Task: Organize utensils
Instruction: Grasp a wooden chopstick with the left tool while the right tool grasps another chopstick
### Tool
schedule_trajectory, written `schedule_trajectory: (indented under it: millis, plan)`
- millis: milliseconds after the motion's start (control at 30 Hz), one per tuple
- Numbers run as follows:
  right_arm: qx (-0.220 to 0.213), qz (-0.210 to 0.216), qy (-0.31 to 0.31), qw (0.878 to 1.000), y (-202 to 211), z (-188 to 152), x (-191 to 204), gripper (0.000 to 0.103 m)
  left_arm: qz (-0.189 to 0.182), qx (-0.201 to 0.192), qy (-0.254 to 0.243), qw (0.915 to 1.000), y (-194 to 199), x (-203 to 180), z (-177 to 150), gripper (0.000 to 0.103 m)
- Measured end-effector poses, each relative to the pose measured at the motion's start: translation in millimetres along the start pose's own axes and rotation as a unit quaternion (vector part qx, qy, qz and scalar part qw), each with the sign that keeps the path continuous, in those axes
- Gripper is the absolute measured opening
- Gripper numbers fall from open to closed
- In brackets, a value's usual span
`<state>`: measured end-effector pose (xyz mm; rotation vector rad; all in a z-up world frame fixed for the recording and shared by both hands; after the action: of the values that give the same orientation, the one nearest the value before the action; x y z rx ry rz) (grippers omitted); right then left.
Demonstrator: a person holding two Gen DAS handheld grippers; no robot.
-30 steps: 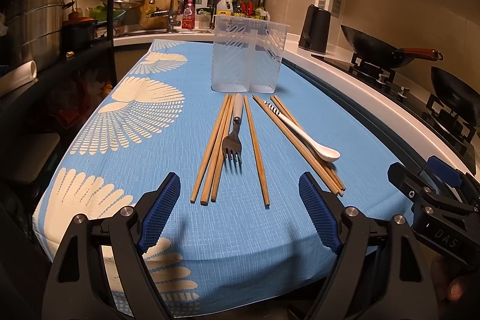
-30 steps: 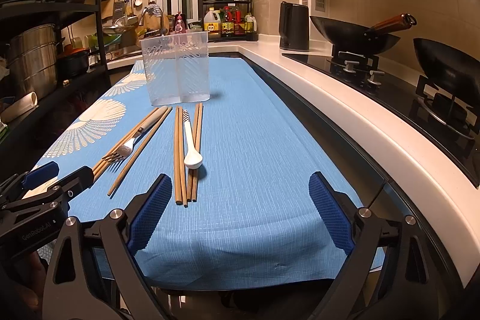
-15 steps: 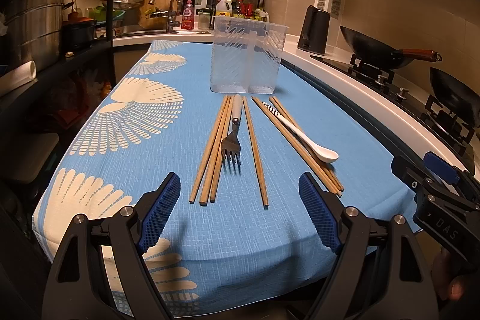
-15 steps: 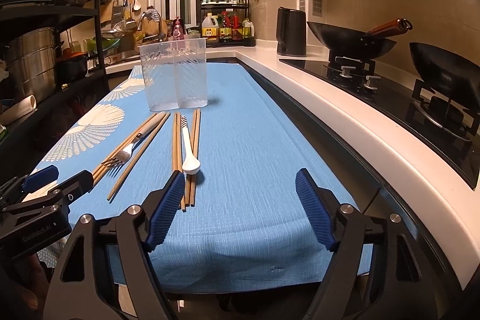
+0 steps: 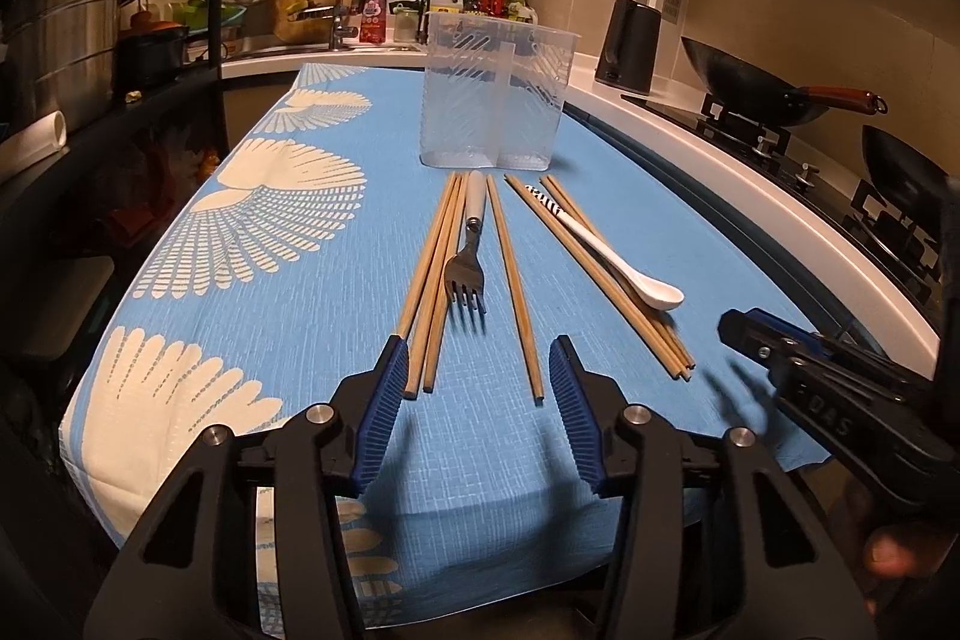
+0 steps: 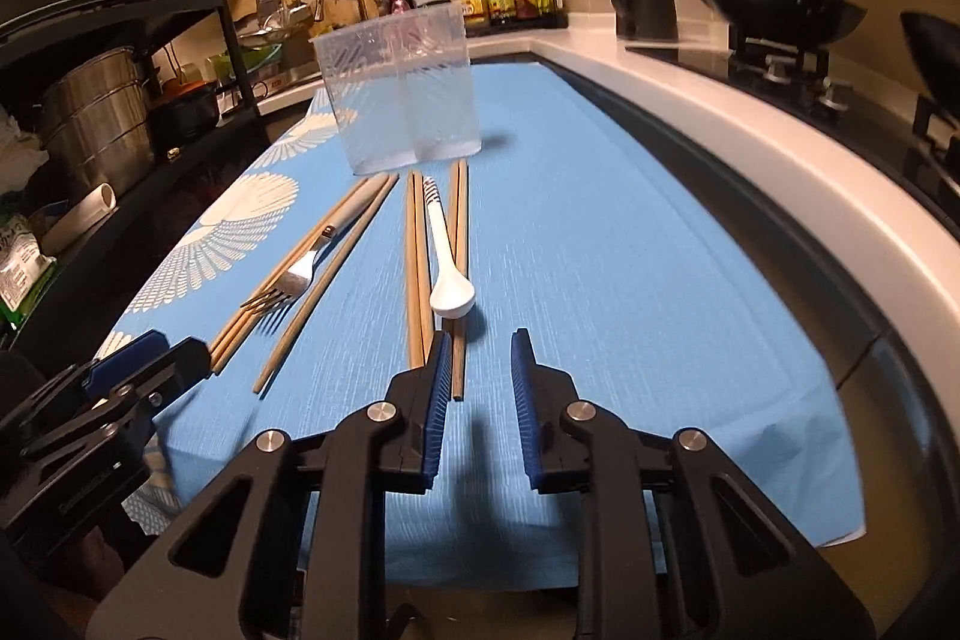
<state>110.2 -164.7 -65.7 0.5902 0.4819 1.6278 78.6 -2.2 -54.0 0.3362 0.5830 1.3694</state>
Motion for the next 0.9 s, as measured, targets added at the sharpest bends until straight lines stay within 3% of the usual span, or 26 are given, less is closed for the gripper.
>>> schedule_trajectory:
  millis: [167, 433, 600, 700, 900]
  plan:
    - [0.03, 0.01, 0.015, 0.999, -26, -10, 12, 0.015, 0.003, 0.009, 0.011, 0.9999, -4, 7, -2, 0.049]
    - [0.029, 0.002, 0.018, 0.999, -26, -11, 5, 0.012, 0.015, 0.023, 0.062, 0.9977, -14, 34, -4, 0.047]
    - [0.031, 0.004, 0.036, 0.999, -28, -12, 9, 0.012, 0.024, 0.022, 0.086, 0.9958, -19, 50, -1, 0.038]
    - [0.031, -0.002, 0.04, 0.999, -28, -11, 6, 0.005, 0.027, 0.031, 0.107, 0.9935, -25, 60, -3, 0.03]
    - [0.031, -0.034, 0.014, 0.999, -25, -10, -20, 0.004, 0.04, 0.047, 0.083, 0.9947, -33, 56, -7, 0.027]
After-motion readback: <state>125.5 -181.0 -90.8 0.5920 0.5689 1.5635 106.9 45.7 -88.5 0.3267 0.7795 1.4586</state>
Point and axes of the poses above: each gripper's, at about its wrist camera, not at the fingertips, and y roughly against the way its jaws point, x to its left, z to its top, the point moved 10 cm from there along -y, roughly the way its jaws point, and after that the axes turned 7 degrees about -z, right-handed, at the moved point
